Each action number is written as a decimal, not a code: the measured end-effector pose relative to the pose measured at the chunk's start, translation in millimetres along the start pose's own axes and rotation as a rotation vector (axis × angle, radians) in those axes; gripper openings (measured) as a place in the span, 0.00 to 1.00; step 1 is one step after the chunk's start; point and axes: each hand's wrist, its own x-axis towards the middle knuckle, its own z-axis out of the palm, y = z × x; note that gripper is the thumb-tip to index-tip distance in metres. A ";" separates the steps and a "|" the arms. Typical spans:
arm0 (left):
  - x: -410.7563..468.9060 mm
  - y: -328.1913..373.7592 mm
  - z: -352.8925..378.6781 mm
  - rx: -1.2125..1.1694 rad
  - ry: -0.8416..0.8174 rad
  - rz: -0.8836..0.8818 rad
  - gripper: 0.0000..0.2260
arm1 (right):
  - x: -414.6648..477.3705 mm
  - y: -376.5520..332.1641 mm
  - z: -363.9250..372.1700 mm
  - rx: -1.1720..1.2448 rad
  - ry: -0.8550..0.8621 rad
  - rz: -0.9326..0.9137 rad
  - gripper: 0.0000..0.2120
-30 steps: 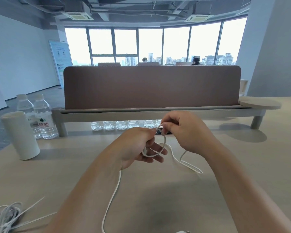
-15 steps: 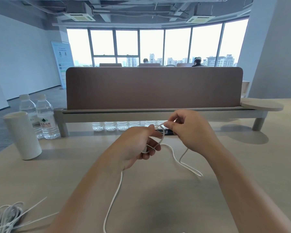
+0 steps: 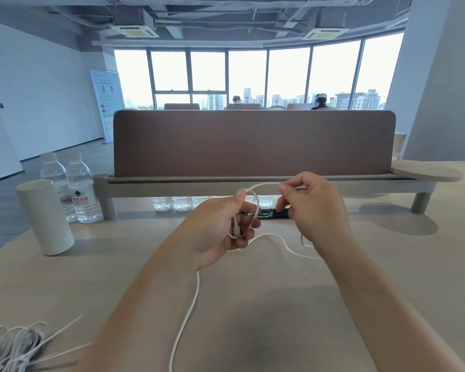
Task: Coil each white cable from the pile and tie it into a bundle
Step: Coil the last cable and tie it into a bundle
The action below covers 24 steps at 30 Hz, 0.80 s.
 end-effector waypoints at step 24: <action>0.2 0.7 0.9 -0.242 0.054 0.082 0.16 | -11.0 -8.0 11.8 -0.121 -0.110 -0.037 0.03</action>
